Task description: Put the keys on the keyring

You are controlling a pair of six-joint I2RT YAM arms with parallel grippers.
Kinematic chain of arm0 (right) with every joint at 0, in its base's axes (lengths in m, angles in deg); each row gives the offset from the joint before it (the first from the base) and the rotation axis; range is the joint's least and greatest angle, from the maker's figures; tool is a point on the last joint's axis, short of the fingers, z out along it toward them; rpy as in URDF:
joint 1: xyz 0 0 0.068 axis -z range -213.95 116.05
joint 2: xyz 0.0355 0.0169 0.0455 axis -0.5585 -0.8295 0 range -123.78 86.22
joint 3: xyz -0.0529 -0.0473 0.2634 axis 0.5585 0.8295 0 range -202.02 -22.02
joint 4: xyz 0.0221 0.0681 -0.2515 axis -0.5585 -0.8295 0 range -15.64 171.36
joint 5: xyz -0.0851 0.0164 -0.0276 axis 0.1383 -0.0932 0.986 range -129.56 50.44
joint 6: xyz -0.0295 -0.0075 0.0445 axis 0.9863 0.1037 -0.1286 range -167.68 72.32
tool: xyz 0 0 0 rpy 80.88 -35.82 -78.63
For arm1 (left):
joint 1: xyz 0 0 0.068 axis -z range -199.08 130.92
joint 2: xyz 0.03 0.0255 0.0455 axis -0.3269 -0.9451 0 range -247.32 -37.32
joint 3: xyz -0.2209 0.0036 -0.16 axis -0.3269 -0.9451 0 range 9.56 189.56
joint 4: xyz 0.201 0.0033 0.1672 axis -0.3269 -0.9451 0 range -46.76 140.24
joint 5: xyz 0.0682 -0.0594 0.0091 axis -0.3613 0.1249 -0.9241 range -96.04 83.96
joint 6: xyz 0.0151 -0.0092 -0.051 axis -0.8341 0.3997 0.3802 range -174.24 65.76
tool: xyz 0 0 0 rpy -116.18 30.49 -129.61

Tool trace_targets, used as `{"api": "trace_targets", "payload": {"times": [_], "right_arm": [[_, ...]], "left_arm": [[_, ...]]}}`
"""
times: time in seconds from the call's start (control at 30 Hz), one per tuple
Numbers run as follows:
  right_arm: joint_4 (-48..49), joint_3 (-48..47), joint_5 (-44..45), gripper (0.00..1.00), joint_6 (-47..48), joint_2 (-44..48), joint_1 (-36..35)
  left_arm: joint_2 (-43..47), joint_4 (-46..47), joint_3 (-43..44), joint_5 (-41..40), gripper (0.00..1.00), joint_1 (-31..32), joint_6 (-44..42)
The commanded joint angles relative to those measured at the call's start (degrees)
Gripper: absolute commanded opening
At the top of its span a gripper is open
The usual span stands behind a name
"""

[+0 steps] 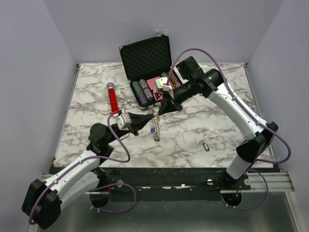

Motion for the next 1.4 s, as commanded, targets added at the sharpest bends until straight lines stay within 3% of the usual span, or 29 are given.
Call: {"api": "trace_targets", "payload": {"times": [0.0,1.37], "right_arm": [[1.57,-0.91,-1.77,0.01,-1.43,-1.07,-1.03],[2.98,-1.18,-3.09,0.01,-3.36,-1.25,-1.03]], "left_arm": [[-0.15,4.61,-0.03,1.30,0.00,0.47,1.06],[-1.38,8.39,-0.82,-1.60,0.00,0.39,5.63]]}}
